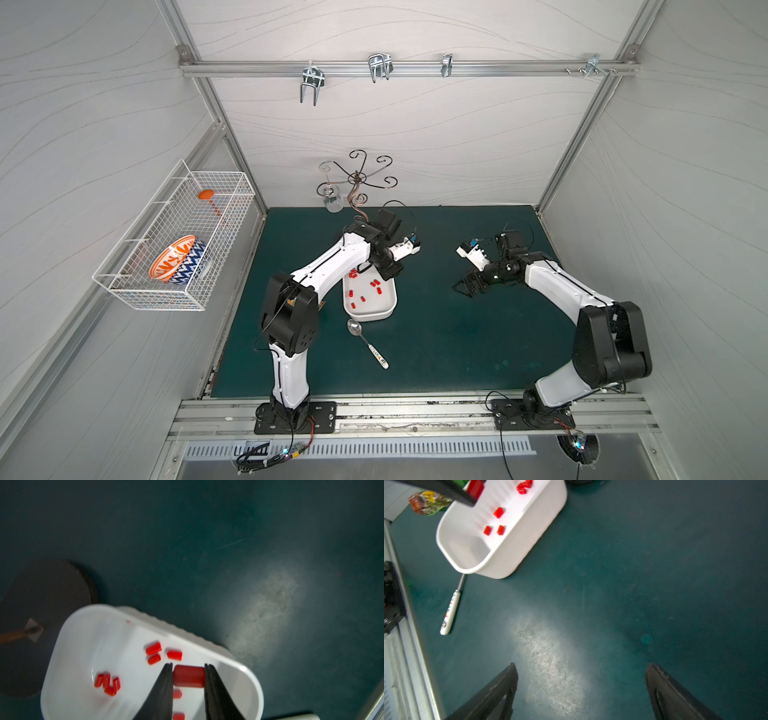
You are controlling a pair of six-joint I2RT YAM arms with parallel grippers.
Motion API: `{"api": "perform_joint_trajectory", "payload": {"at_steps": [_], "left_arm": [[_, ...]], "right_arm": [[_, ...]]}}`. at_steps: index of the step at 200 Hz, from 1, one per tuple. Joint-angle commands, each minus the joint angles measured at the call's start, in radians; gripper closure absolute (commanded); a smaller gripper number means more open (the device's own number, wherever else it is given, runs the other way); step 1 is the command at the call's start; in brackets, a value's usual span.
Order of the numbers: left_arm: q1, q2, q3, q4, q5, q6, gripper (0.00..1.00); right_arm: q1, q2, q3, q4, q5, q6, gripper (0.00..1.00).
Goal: Take the screw protection sleeves out of the storage box
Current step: Place the screw protection sleeve at the center of the board.
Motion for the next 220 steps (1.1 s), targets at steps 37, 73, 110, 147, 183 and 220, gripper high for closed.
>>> {"api": "perform_joint_trajectory", "payload": {"at_steps": [37,73,110,147,183,220], "left_arm": [[-0.084,0.302,0.268,-0.041,-0.001,-0.013,0.72],[-0.089,0.437,0.381,-0.034,-0.033,-0.032,0.71],[-0.089,0.494,0.415,-0.021,-0.061,-0.036,0.67],[-0.09,0.49,0.42,-0.026,-0.06,-0.057,0.54],[-0.09,0.453,0.428,-0.052,-0.047,-0.074,0.4],[-0.079,0.367,0.377,-0.063,-0.033,-0.074,0.31]], "right_arm": [[-0.161,-0.015,0.03,-0.017,0.093,0.112,0.01],[-0.167,-0.027,0.029,-0.014,0.119,0.1,0.01],[-0.156,-0.011,0.032,-0.018,0.112,0.094,0.01],[-0.124,0.003,0.035,-0.016,0.128,0.084,0.01],[-0.083,-0.001,0.032,-0.008,0.148,0.071,0.01],[-0.072,-0.024,0.023,0.005,0.149,0.066,0.01]]}}
